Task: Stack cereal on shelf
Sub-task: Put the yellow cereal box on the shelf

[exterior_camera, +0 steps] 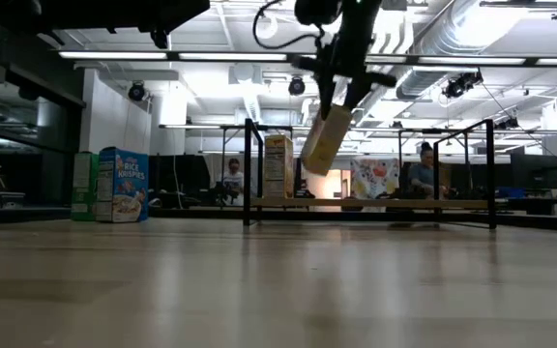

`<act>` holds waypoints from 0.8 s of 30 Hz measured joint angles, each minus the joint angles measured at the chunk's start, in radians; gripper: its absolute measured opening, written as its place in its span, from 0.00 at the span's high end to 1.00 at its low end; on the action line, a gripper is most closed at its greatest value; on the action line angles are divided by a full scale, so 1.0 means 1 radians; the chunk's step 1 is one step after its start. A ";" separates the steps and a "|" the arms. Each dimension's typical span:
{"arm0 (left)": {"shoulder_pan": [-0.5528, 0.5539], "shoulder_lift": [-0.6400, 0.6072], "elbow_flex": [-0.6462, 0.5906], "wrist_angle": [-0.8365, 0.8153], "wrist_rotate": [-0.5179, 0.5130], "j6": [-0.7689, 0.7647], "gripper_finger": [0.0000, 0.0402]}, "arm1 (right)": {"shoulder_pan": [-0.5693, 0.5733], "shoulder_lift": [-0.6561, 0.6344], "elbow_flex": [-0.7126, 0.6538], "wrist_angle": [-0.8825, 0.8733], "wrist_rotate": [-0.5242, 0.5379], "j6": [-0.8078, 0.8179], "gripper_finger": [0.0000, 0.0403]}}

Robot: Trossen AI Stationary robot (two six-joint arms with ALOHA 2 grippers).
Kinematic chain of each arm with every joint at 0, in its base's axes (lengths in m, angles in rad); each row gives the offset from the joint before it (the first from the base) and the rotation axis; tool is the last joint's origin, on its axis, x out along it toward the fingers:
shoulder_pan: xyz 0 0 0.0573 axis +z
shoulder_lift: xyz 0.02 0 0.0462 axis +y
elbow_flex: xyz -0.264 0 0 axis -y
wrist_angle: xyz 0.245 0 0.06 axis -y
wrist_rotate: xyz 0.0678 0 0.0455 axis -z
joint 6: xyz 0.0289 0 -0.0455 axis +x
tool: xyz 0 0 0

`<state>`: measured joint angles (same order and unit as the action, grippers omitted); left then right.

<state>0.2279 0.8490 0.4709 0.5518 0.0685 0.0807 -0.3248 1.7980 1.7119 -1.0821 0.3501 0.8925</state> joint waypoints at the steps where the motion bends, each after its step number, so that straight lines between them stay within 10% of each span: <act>1: 0.000 0.000 0.000 0.000 0.000 0.000 1.00 | -0.011 0.011 0.000 0.014 -0.015 -0.009 0.62; 24: 0.000 0.000 0.000 -0.001 0.000 0.000 1.00 | -0.063 0.068 0.000 0.073 -0.044 -0.072 0.62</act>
<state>0.2279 0.8490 0.4709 0.5510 0.0685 0.0803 -0.3878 1.8664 1.7121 -1.0087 0.3059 0.8207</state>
